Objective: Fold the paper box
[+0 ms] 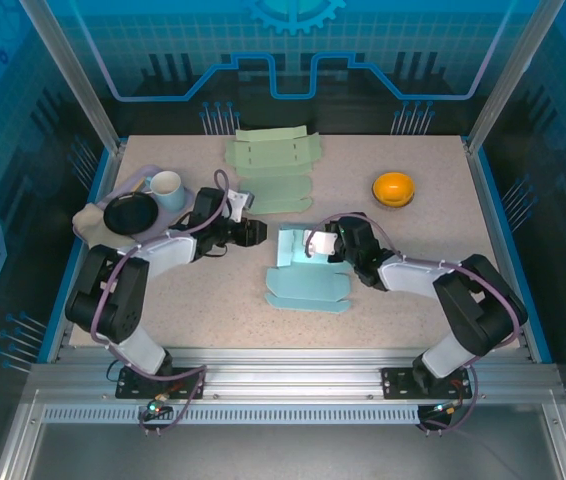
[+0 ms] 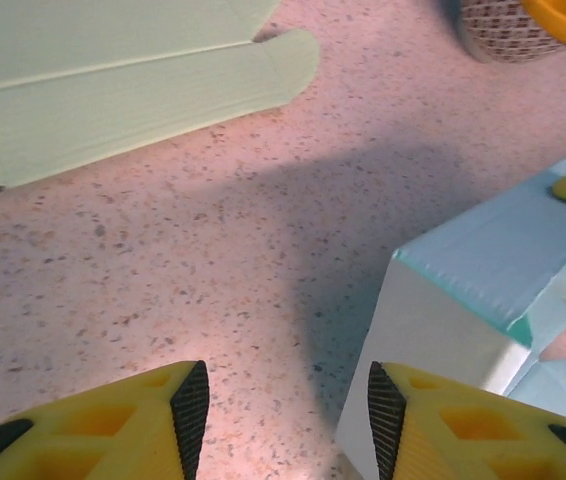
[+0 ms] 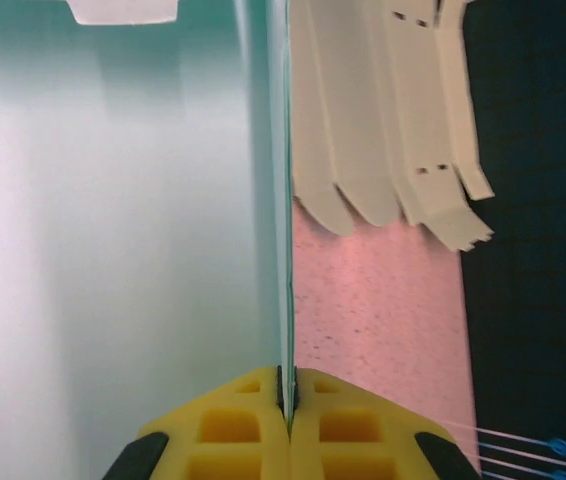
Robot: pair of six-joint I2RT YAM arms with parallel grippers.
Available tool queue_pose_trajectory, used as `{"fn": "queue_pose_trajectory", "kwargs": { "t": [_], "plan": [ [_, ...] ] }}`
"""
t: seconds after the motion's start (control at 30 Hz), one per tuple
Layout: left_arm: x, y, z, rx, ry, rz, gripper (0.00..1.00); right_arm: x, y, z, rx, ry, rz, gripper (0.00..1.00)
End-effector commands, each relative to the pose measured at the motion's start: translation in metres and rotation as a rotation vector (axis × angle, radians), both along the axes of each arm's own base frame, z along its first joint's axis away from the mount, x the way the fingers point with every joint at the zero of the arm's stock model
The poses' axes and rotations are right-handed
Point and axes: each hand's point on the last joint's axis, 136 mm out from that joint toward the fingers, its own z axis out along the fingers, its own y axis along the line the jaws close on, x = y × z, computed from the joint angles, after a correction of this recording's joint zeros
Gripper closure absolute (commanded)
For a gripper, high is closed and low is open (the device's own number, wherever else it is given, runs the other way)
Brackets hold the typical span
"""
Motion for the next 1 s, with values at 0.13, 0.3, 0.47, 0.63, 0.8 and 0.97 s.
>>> {"fn": "queue_pose_trajectory", "kwargs": {
  "t": [0.13,0.3,0.47,0.63,0.8,0.97],
  "plan": [
    [-0.052,-0.03,-0.02,-0.205,0.084,-0.208,0.51,-0.023,0.005,-0.029,0.023,0.198,0.08,1.0],
    [-0.069,-0.042,-0.035,-0.241,0.2,-0.258,0.39,-0.027,0.006,-0.034,0.017,0.225,0.095,1.0],
    [-0.081,-0.044,-0.037,-0.285,0.245,-0.226,0.38,-0.031,0.005,-0.04,0.002,0.249,0.105,1.0],
    [-0.09,-0.033,-0.047,-0.277,0.325,-0.098,0.36,-0.031,0.006,-0.044,0.003,0.279,0.11,1.0],
    [-0.1,-0.018,-0.046,-0.284,0.387,0.043,0.35,-0.03,0.006,-0.05,-0.023,0.302,0.127,1.0],
    [-0.103,-0.014,-0.025,-0.325,0.354,0.082,0.3,-0.028,0.009,-0.051,-0.055,0.324,0.161,1.0]
  ]
}}
